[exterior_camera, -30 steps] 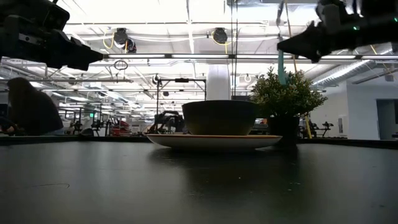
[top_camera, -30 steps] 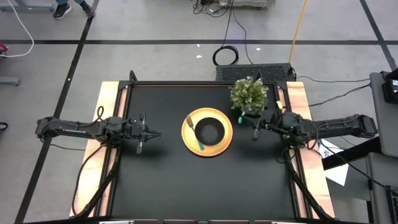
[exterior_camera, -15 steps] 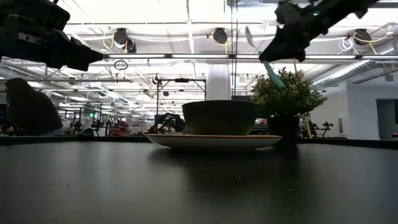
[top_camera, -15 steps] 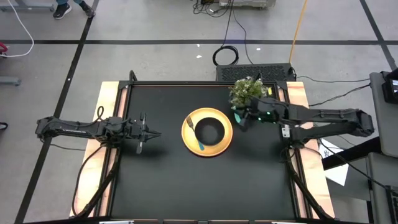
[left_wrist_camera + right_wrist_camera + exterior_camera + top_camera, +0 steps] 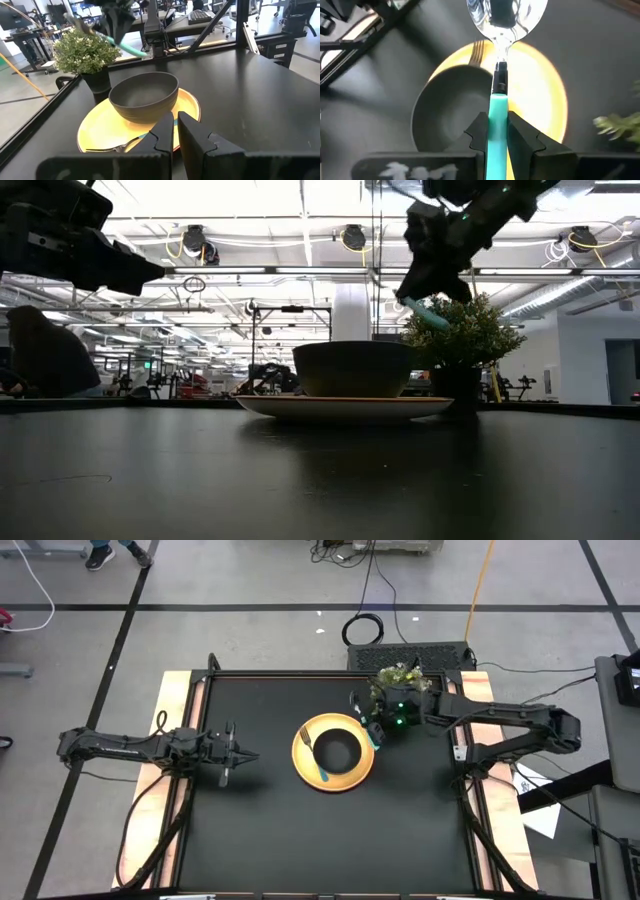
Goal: Set table place
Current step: Put the blue spoon into the black bowl
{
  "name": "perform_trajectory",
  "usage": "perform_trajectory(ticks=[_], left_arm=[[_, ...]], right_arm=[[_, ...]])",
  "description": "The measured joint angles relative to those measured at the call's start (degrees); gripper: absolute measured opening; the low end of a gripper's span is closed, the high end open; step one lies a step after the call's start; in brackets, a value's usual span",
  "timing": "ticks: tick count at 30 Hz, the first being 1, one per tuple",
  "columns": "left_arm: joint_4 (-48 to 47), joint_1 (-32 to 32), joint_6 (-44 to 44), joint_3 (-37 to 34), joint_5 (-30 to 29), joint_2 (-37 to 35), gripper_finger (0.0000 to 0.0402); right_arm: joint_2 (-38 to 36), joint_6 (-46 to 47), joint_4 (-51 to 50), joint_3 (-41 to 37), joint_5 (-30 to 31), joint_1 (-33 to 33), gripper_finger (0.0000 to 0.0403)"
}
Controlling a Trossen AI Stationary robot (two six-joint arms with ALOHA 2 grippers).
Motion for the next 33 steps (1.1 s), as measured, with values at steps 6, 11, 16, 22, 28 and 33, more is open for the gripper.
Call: perform_trajectory(ticks=[6,11,16,22,28,33], left_arm=[[0.36,0.0,-0.01,0.0,0.59,-0.02,0.0031],[0.37,0.0,-0.03,0.0,1.14,-0.01,0.0031],[0.45,0.0,-0.03,0.0,1.18,-0.02,0.0031],[0.47,0.0,-0.14,0.0,1.22,-0.02,0.0031],[0.43,0.0,-0.21,0.01,1.22,-0.02,0.0031],[0.43,0.0,-0.23,0.0,1.22,-0.02,0.0031]], right_arm=[[4.14,2.32,0.35,0.05,-2.77,-0.9,0.0032],[6.45,5.05,0.79,0.05,-4.83,-1.0,0.0032],[7.69,7.15,1.58,0.05,-7.66,-1.84,0.0032],[7.73,9.33,2.42,0.05,-8.89,-3.7,0.0032],[8.1,7.25,2.62,0.05,-8.63,-4.43,0.0032],[10.17,4.37,2.62,0.05,-8.61,-4.43,0.0032]])
